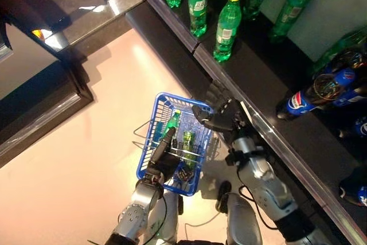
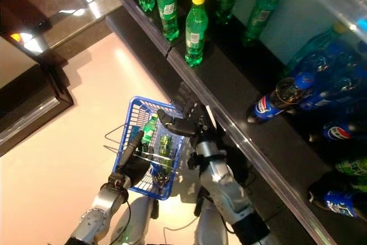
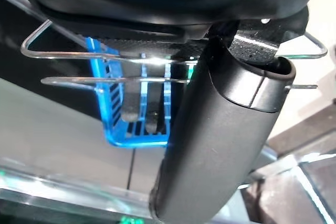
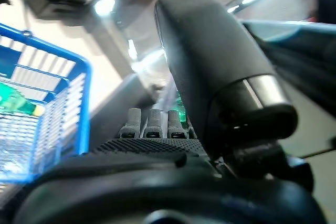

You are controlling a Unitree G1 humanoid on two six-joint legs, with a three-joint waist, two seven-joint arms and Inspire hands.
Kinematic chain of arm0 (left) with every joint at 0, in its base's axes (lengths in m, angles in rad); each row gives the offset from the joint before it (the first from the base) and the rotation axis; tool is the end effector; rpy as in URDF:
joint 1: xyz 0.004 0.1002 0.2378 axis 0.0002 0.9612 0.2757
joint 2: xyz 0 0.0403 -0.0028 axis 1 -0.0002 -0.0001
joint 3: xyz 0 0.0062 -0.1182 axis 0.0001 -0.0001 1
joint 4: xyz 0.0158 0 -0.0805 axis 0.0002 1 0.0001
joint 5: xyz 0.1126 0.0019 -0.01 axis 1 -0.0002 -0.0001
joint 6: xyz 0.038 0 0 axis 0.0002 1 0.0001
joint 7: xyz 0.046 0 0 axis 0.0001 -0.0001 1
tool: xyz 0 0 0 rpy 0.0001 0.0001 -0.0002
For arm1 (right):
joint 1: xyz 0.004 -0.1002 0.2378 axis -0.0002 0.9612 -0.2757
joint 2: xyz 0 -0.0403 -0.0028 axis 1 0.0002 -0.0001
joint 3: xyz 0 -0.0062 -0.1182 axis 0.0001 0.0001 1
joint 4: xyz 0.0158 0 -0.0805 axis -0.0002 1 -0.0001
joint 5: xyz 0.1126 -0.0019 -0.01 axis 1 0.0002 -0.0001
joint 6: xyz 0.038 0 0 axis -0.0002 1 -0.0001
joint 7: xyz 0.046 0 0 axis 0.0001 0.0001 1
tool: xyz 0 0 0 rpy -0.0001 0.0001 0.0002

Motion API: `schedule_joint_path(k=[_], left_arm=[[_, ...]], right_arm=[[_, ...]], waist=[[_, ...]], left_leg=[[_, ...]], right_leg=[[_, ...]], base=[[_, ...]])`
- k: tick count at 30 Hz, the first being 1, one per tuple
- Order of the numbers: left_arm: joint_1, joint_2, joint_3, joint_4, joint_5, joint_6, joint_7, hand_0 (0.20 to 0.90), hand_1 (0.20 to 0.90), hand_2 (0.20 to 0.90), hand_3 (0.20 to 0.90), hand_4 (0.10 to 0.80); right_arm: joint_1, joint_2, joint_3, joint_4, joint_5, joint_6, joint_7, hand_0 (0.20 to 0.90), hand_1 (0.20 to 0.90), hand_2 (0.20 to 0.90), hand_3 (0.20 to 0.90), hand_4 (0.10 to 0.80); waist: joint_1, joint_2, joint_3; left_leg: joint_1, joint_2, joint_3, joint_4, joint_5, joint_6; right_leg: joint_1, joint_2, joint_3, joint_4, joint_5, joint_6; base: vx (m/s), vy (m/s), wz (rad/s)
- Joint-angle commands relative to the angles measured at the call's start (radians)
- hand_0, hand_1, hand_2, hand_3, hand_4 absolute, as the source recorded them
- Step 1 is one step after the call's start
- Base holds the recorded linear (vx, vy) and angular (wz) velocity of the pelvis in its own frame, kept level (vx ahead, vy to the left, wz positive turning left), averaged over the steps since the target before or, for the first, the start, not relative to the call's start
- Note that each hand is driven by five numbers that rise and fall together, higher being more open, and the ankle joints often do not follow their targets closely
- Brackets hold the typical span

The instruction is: Pick up the drink and place into the basket.

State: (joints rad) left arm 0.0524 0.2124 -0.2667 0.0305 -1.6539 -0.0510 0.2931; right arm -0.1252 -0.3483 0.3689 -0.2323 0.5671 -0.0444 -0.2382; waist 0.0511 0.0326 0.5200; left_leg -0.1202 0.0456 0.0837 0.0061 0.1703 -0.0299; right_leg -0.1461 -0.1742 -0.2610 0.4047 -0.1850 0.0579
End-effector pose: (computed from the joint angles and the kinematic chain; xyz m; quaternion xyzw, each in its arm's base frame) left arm 0.1975 0.1441 0.0053 -0.6324 0.2055 0.0808 0.7425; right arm 0.2209 -0.1261 0.0854 0.1311 -0.0839 0.1195 0.9805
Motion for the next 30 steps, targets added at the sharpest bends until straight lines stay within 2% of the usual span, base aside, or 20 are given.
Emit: schedule_joint_path(k=[1, 3, 12, 19, 21, 27, 30], left_arm=[[0.040, 0.005, 0.034, -0.441, 0.065, 0.021, -0.156, 0.300, 0.300, 0.300, 0.200, 0.100], [0.097, 0.007, 0.057, -0.449, 0.067, 0.030, -0.159, 0.300, 0.300, 0.300, 0.200, 0.100], [0.198, 0.012, 0.088, -0.406, 0.076, 0.030, -0.169, 0.300, 0.300, 0.300, 0.200, 0.100], [0.233, 0.014, 0.087, -0.353, 0.098, -0.004, -0.185, 0.300, 0.300, 0.300, 0.200, 0.100], [0.244, 0.013, 0.086, -0.326, 0.119, -0.015, -0.202, 0.300, 0.300, 0.300, 0.200, 0.100], [0.249, 0.012, 0.073, -0.241, 0.128, -0.037, -0.182, 0.300, 0.300, 0.300, 0.200, 0.100], [0.246, 0.006, 0.070, -0.198, 0.124, -0.036, -0.162, 0.300, 0.300, 0.300, 0.200, 0.100]], right_arm=[[0.079, -0.011, 0.015, -0.069, -0.059, -0.072, 0.091, 0.900, 0.900, 0.900, 0.900, 0.800], [0.172, -0.015, 0.000, -0.082, -0.046, -0.052, 0.125, 0.900, 0.900, 0.900, 0.900, 0.800], [0.349, -0.041, -0.010, -0.007, -0.025, 0.016, 0.190, 0.900, 0.900, 0.900, 0.900, 0.800], [0.424, -0.054, -0.007, 0.087, 0.009, 0.025, 0.205, 0.900, 0.900, 0.900, 0.900, 0.800], [0.448, -0.049, -0.010, 0.149, -0.007, 0.002, 0.220, 0.900, 0.900, 0.900, 0.900, 0.800], [0.462, -0.033, 0.006, 0.294, 0.010, -0.010, 0.216, 0.900, 0.900, 0.900, 0.900, 0.800], [0.462, -0.019, 0.012, 0.368, 0.044, 0.015, 0.227, 0.900, 0.900, 0.900, 0.900, 0.800]], waist=[[-0.008, -0.021, -0.250], [-0.018, -0.029, -0.294], [-0.046, -0.037, -0.368], [-0.059, -0.035, -0.395], [-0.063, -0.034, -0.403], [-0.067, -0.030, -0.420], [-0.067, -0.029, -0.425]], left_leg=[[0.084, -0.037, 0.041, 0.060, -0.194, 0.002], [0.116, -0.028, 0.049, 0.037, -0.194, -0.001], [0.194, -0.015, 0.070, -0.017, -0.202, -0.007], [0.225, -0.011, 0.074, -0.048, -0.198, -0.011], [0.231, -0.011, 0.074, -0.053, -0.199, -0.011], [0.242, -0.007, 0.077, -0.074, -0.192, -0.015], [0.242, -0.005, 0.079, -0.080, -0.189, -0.018]], right_leg=[[0.129, 0.011, 0.087, -0.358, 0.195, 0.062], [0.154, 0.020, 0.092, -0.377, 0.193, 0.064], [0.219, 0.039, 0.103, -0.427, 0.189, 0.067], [0.240, 0.046, 0.105, -0.448, 0.195, 0.070], [0.243, 0.048, 0.107, -0.454, 0.196, 0.070], [0.253, 0.051, 0.101, -0.470, 0.203, 0.070], [0.253, 0.051, 0.096, -0.479, 0.210, 0.070]], base=[[0.085, -0.046, -0.07], [0.095, -0.059, -0.10], [0.031, -0.035, -0.10], [-0.003, -0.004, -0.05], [0.000, 0.000, 0.00], [-0.010, 0.002, 0.00], [-0.024, 0.007, -0.01]])
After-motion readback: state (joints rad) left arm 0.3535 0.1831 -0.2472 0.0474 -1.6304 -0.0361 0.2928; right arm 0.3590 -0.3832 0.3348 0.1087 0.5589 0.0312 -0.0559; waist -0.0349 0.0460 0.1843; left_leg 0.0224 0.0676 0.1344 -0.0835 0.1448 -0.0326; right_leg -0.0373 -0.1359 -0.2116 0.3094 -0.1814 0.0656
